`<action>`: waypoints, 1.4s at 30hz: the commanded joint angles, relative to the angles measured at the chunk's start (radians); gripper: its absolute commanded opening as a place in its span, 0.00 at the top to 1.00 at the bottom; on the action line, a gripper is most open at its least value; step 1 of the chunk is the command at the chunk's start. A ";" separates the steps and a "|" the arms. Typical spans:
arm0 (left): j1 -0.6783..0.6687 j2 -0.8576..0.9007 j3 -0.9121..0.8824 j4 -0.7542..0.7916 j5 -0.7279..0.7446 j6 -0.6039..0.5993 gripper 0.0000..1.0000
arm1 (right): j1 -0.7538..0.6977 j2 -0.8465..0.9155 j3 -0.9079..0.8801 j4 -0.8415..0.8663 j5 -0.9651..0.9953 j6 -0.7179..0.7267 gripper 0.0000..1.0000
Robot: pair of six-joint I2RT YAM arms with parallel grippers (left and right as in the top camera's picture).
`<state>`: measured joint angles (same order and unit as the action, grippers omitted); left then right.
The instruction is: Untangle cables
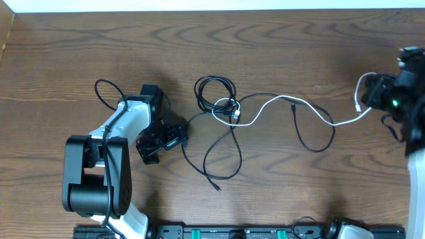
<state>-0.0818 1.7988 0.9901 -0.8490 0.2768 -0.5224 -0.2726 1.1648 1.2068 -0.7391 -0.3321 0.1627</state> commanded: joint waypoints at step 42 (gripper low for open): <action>0.001 0.023 -0.011 0.020 -0.039 0.029 0.02 | 0.639 0.547 -0.006 0.254 -0.099 -0.393 0.30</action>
<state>-0.0818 1.7988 0.9901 -0.8486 0.2710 -0.5224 0.2714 1.7065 1.1995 -0.4850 -0.4782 -0.1356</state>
